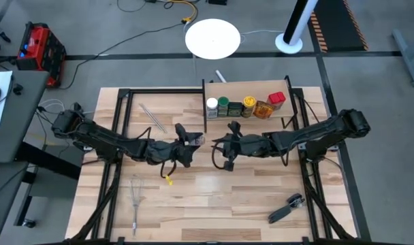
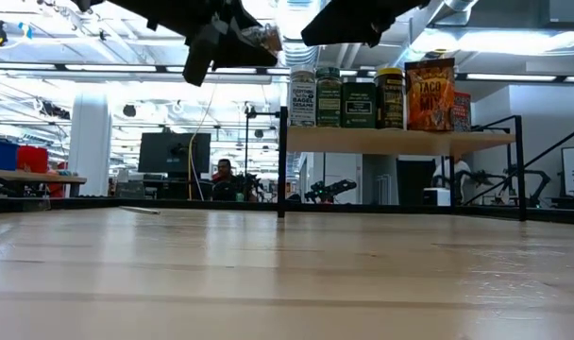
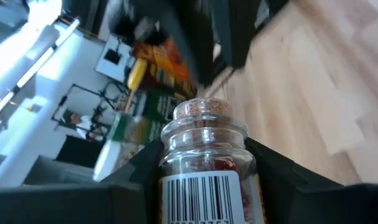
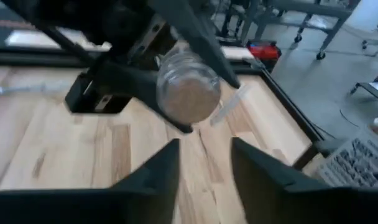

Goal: Shelf spices
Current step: Put the transparent seasoning bottle on the shelf

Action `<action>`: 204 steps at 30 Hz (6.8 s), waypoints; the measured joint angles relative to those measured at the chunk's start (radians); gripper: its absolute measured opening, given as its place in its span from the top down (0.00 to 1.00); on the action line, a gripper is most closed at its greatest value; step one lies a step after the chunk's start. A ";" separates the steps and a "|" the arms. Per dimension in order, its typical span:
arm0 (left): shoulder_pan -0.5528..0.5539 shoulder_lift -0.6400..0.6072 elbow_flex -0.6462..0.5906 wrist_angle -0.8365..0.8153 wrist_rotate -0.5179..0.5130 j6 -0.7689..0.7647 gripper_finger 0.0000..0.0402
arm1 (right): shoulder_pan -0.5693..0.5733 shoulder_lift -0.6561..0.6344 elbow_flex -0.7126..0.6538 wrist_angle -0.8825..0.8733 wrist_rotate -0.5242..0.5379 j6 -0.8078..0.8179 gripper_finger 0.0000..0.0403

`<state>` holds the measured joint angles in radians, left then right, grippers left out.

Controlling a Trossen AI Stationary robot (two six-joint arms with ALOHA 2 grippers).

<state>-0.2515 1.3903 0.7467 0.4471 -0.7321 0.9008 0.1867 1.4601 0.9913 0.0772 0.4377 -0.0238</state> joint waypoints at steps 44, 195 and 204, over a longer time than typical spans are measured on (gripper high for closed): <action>-0.011 0.098 0.057 0.227 0.030 0.356 0.61 | -0.045 0.033 0.026 0.196 -0.179 0.130 0.23; -0.063 0.097 0.056 0.299 -0.213 0.123 0.24 | -0.936 -0.391 0.232 -1.491 -0.307 0.309 0.55; -0.063 0.097 0.056 0.300 -0.212 0.120 0.24 | -0.936 -0.390 0.143 -1.398 -0.281 0.281 0.55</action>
<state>-0.3141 1.4876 0.8032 0.7467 -0.9443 1.0211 -0.7494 1.0696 1.1342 -1.3209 0.1564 0.2576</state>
